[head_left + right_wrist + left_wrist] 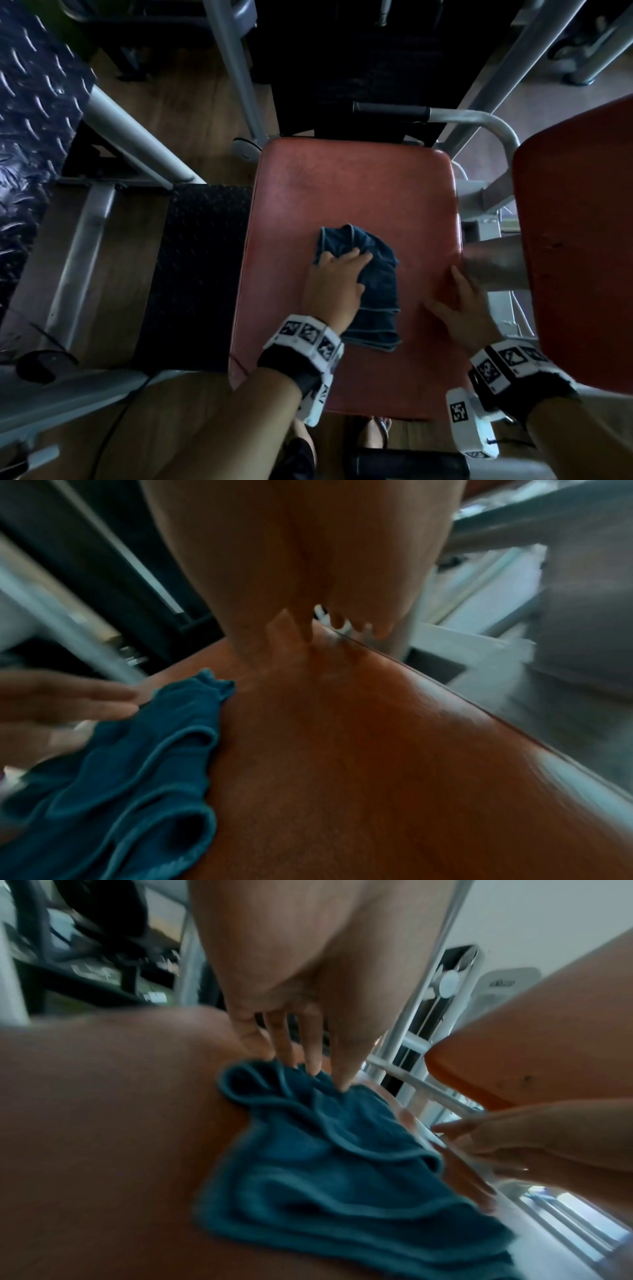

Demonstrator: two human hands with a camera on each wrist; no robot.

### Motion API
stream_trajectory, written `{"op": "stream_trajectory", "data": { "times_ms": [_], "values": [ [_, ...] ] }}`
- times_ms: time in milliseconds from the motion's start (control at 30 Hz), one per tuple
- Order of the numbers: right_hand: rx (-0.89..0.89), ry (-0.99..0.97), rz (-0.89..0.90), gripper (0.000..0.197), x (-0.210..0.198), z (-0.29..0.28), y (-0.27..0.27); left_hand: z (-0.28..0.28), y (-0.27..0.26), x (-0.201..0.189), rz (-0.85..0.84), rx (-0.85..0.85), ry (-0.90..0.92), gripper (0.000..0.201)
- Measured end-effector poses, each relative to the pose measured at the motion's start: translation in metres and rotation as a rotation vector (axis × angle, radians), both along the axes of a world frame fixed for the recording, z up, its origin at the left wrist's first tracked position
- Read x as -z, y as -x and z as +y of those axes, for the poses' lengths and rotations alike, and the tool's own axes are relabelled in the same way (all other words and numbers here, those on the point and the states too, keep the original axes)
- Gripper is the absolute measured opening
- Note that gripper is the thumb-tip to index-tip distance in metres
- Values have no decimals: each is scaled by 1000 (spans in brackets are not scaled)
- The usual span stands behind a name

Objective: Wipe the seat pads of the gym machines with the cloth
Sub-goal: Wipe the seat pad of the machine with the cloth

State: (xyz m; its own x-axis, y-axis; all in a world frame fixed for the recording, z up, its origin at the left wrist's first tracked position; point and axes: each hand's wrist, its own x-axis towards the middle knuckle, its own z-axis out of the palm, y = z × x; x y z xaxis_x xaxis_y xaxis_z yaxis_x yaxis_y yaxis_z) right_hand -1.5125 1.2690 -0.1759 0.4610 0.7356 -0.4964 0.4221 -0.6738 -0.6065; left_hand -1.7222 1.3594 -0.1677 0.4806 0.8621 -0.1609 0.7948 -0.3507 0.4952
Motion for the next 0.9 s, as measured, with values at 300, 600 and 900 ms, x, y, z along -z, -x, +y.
{"op": "stream_trajectory", "data": {
  "times_ms": [300, 600, 900],
  "values": [
    [-861, -306, -325, 89, -14, 54, 77, -10, 138, 18, 51, -219, 48, 64],
    [-792, 57, -586, 102, 22, 43, 61, -22, 139, 37, 85, -169, 160, 93],
    [-517, 147, -573, 84, 8, 27, 38, -22, 138, 36, 71, -153, 189, 91]
  ]
}}
